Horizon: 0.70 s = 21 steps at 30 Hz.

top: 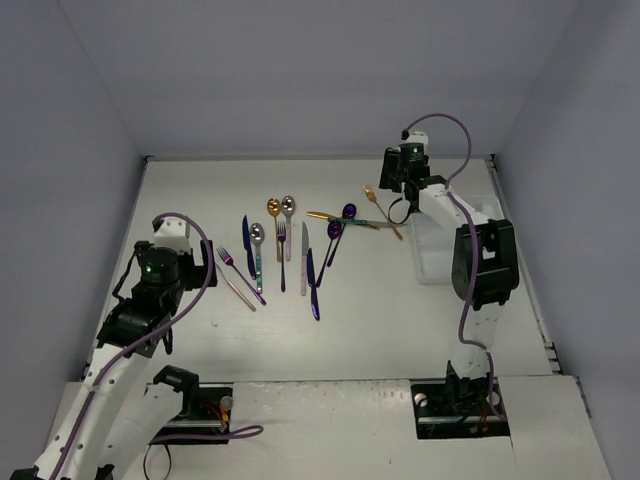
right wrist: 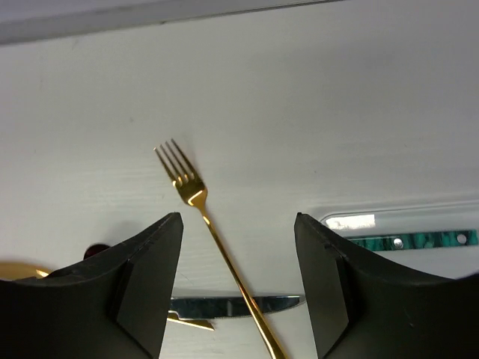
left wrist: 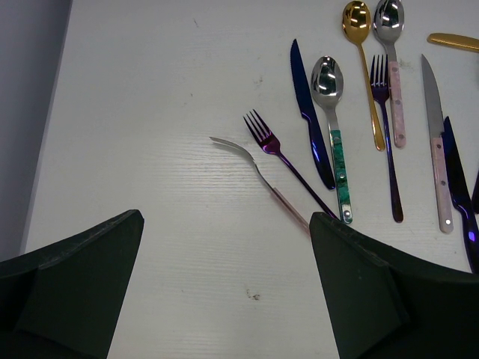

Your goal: Sort the eating utensils into containers

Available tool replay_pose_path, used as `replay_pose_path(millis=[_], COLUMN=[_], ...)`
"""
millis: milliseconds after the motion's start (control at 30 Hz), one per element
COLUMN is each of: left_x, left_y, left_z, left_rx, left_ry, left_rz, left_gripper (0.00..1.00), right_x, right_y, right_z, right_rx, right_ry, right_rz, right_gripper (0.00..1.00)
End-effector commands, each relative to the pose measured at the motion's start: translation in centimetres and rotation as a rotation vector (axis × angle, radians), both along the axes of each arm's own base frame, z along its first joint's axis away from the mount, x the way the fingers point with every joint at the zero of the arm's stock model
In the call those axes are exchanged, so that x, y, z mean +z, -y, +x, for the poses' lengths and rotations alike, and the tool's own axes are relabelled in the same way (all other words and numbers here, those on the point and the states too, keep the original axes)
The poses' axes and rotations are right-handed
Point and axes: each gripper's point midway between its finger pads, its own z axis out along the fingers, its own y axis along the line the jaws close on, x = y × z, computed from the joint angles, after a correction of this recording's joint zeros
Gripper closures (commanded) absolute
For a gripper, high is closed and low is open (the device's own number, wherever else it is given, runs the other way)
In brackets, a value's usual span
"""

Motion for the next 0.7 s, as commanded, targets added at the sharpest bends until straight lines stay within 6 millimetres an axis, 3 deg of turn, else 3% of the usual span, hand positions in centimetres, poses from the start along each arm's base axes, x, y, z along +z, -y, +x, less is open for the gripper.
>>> replay_pose_path(millis=[0, 333, 667], left_x=[1.6, 1.4, 1.2], left_y=[0.4, 0.7, 0.8], left_z=[0.9, 1.1, 1.2], left_rx=[-0.013, -0.024, -0.028], left_ry=[0.06, 0.05, 0.041], left_rz=[-0.017, -0.019, -0.017], left_gripper=[0.08, 0.08, 0.08], right_x=[2.2, -2.5, -6.0], right_y=[-2.2, -4.3, -3.8], right_z=[1.3, 1.9, 1.4], right_rx=[0.278, 0.38, 0.362], right_ry=[0.06, -0.021, -0.091], right_rz=[-0.057, -0.013, -0.063], right_gripper=[0.42, 0.48, 0.52])
